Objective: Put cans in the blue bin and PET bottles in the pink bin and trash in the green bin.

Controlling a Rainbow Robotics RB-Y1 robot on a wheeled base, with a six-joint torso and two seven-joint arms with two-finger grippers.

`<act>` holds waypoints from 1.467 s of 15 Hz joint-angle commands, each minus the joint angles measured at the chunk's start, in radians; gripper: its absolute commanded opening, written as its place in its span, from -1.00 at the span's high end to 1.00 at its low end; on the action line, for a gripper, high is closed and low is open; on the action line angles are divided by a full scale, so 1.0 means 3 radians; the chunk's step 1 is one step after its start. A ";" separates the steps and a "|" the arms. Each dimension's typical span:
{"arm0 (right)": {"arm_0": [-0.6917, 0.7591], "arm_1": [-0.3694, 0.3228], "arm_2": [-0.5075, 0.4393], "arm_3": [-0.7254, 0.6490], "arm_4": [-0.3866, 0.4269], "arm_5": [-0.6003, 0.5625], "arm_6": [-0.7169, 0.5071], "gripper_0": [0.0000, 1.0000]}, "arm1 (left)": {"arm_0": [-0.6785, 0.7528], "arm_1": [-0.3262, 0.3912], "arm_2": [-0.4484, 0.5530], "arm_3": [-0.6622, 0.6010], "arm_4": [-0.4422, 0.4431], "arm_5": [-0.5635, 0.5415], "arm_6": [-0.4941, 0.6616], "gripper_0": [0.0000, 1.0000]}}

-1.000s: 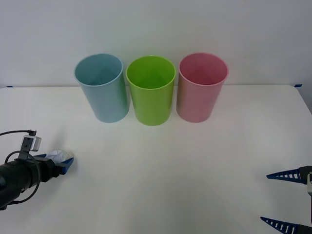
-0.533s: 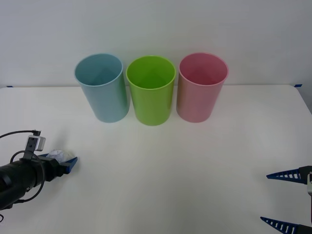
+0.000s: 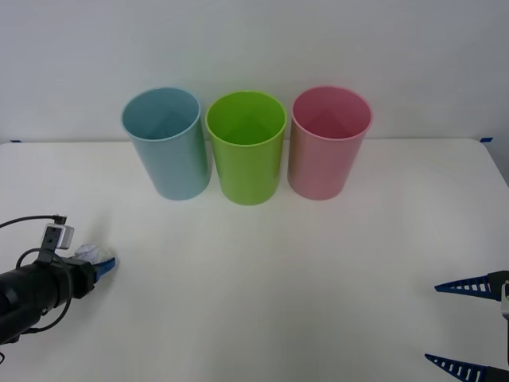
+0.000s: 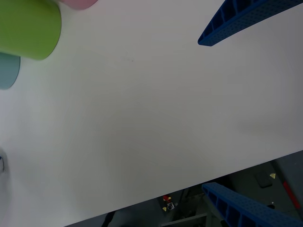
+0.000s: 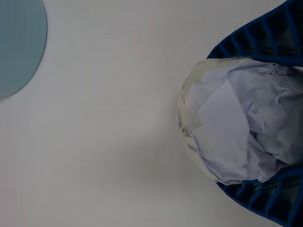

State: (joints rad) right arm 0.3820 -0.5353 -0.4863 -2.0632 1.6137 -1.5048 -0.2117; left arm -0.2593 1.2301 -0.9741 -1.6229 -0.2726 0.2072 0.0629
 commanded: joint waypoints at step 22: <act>0.0000 0.0000 0.0000 0.0000 0.0000 0.0000 0.0000 -1.00 | 0.0670 -0.0772 0.2051 0.0552 -0.0625 -0.3145 -0.0833 1.00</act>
State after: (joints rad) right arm 0.3820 -0.5354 -0.4863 -2.0632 1.6138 -1.5048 -0.2117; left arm -0.0584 0.9986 -0.3729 -1.4441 -0.4762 -0.7253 -0.1920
